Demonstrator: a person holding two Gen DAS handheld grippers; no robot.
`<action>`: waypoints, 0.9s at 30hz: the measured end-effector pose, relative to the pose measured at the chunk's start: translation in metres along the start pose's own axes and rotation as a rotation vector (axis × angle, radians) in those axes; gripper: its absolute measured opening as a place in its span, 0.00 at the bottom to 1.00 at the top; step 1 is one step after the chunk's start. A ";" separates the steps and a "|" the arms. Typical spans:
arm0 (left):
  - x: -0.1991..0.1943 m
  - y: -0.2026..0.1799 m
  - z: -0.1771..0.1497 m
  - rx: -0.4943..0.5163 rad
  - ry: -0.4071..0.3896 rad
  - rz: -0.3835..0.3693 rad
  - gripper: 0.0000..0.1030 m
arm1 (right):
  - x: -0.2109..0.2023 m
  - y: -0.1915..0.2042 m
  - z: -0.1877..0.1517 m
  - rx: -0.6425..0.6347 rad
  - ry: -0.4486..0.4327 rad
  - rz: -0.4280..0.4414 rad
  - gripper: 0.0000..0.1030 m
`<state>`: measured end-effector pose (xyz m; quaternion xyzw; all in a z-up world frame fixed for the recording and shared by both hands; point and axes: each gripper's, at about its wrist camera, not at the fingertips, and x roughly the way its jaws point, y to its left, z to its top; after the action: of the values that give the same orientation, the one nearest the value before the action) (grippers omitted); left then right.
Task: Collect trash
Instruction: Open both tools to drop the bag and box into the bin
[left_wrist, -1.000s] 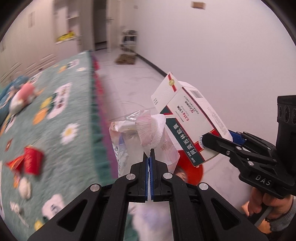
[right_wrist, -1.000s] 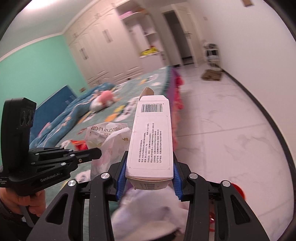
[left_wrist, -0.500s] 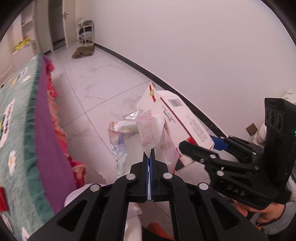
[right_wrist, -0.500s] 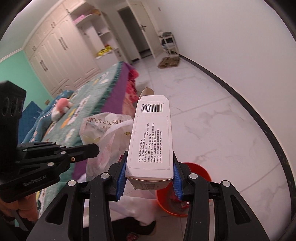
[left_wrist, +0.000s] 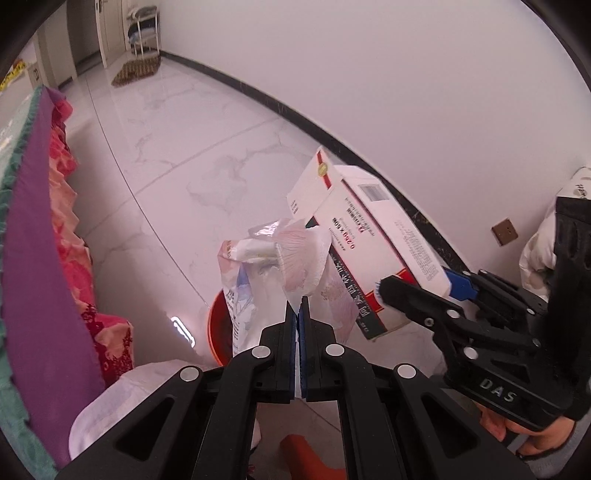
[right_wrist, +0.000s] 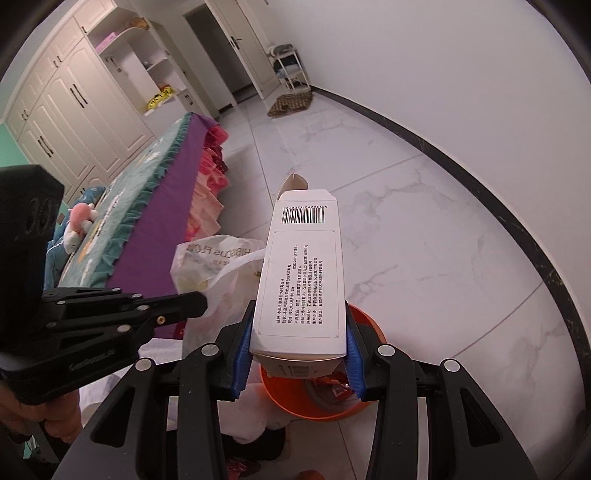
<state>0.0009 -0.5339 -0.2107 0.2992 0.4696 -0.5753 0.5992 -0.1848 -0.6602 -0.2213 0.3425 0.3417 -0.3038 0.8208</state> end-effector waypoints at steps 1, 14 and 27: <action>0.003 -0.001 0.000 0.004 0.005 0.003 0.03 | 0.004 -0.003 0.000 0.010 0.002 -0.006 0.41; 0.030 -0.002 0.007 0.018 0.073 0.059 0.26 | 0.023 -0.008 -0.003 0.028 0.031 -0.027 0.41; 0.025 -0.001 0.007 0.013 0.046 0.106 0.45 | 0.045 0.000 -0.005 0.000 0.077 -0.033 0.42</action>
<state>-0.0011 -0.5500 -0.2303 0.3407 0.4629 -0.5387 0.6160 -0.1602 -0.6684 -0.2589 0.3481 0.3786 -0.3041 0.8019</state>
